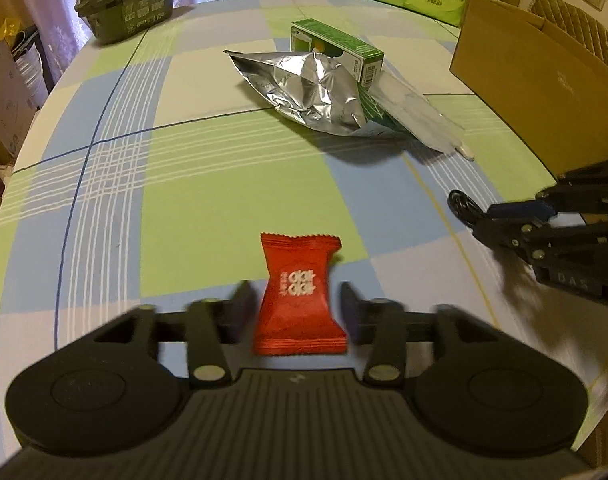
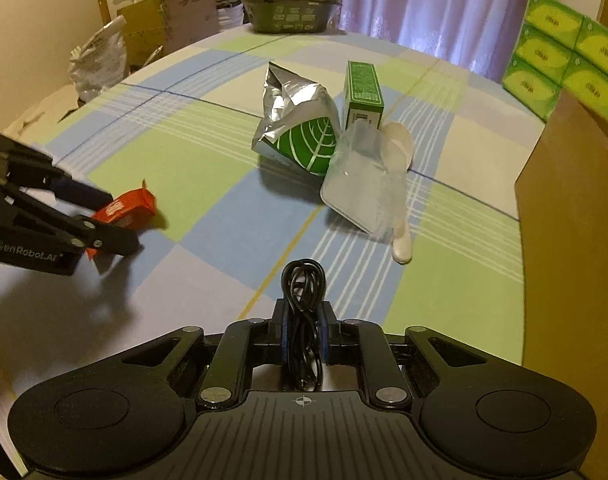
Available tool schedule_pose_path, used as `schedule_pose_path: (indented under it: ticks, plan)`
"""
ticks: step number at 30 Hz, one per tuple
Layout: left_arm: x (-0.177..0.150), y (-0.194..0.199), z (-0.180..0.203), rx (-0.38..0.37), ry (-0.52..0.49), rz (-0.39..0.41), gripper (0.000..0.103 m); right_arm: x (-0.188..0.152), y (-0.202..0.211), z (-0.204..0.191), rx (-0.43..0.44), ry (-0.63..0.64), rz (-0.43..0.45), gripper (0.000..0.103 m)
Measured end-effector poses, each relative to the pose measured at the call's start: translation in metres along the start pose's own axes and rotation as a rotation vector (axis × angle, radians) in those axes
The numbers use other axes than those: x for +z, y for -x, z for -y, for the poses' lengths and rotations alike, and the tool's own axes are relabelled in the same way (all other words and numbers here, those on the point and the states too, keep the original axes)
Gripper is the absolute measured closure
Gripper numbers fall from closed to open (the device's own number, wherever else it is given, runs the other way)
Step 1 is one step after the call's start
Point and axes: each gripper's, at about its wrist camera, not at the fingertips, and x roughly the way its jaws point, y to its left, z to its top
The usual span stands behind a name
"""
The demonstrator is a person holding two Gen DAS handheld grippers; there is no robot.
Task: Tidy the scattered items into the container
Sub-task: 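Lift the cable and candy packet and carry both over the cardboard box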
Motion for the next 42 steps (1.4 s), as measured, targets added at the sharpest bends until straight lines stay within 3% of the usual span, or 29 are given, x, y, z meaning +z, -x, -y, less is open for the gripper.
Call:
schedule_pose_path:
  ticks: [5,7,10,22,42]
  plan:
    - [0.007,-0.005,0.000,0.011,-0.016,0.001,0.057,-0.007,0.010,0.003,0.008,-0.059,0.012,0.087]
    - [0.008,-0.004,0.002,0.010,-0.023,-0.004,0.077,-0.009,0.017,0.004,0.009,-0.081,0.025,0.087]
    - [0.005,0.002,0.007,0.006,-0.036,-0.014,0.079,-0.011,0.030,0.004,0.010,-0.109,0.048,0.087]
    - [-0.012,0.041,0.037,-0.034,-0.037,0.014,0.080,-0.021,0.072,0.002,-0.016,-0.136,0.105,0.087]
    - [0.001,0.081,0.083,-0.069,-0.106,0.092,0.080,-0.029,0.135,0.017,-0.086,-0.175,0.206,0.087]
